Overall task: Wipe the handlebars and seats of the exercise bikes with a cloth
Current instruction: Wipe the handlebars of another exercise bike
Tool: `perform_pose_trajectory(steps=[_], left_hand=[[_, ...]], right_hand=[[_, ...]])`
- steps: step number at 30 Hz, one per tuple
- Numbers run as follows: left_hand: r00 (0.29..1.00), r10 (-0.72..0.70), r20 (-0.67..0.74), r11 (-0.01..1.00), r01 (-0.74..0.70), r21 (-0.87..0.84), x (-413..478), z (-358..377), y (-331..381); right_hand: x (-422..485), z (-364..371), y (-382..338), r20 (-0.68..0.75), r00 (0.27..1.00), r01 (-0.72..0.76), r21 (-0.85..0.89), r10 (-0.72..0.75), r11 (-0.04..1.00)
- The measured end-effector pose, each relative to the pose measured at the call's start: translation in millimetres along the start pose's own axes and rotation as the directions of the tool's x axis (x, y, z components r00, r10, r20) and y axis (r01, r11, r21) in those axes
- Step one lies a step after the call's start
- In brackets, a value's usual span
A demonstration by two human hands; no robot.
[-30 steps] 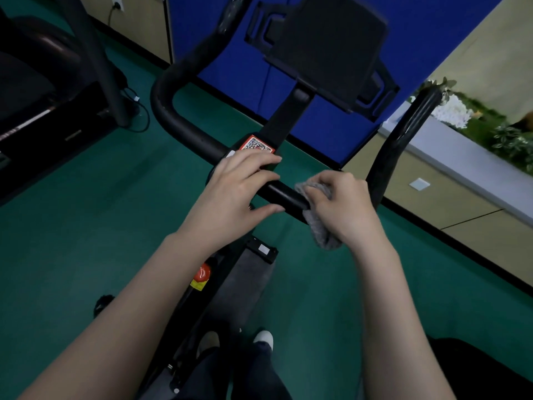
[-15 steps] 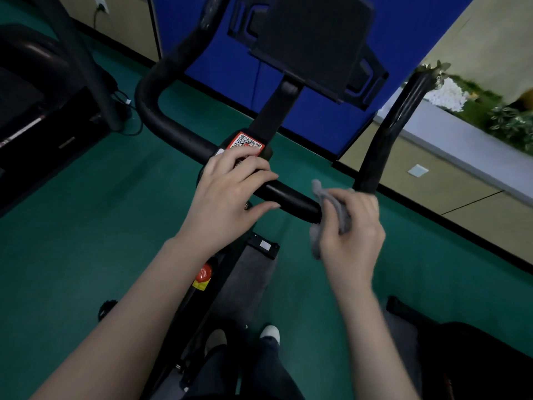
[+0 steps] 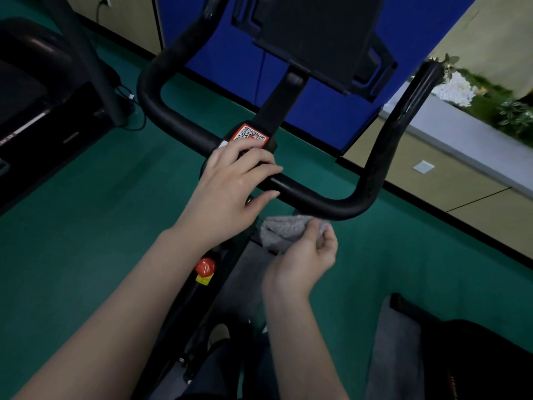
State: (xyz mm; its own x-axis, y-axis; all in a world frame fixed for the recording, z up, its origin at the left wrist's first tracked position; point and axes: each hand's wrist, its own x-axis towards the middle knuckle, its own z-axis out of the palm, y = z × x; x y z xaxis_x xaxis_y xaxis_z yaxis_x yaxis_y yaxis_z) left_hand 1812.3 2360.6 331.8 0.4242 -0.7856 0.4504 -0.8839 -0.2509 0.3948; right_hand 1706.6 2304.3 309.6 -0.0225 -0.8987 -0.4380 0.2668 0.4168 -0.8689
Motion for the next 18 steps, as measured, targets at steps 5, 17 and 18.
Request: perform_pose_trajectory(steps=[5,17,18], left_hand=[[0.999,-0.017,0.048,0.991,0.023,-0.135,3,-10,-3],[0.999,-0.011,0.046,0.969,0.022,-0.246,4,-14,-7],[0.999,-0.011,0.032,0.971,0.018,-0.237,3,-12,-7]], right_hand=[[-20,29,9,0.101,0.983,-0.165,0.125,0.153,0.978],[-18,34,6,0.135,0.958,-0.274,0.187,0.251,0.943],[-13,27,2,0.097,0.964,-0.262,0.191,0.247,0.946]])
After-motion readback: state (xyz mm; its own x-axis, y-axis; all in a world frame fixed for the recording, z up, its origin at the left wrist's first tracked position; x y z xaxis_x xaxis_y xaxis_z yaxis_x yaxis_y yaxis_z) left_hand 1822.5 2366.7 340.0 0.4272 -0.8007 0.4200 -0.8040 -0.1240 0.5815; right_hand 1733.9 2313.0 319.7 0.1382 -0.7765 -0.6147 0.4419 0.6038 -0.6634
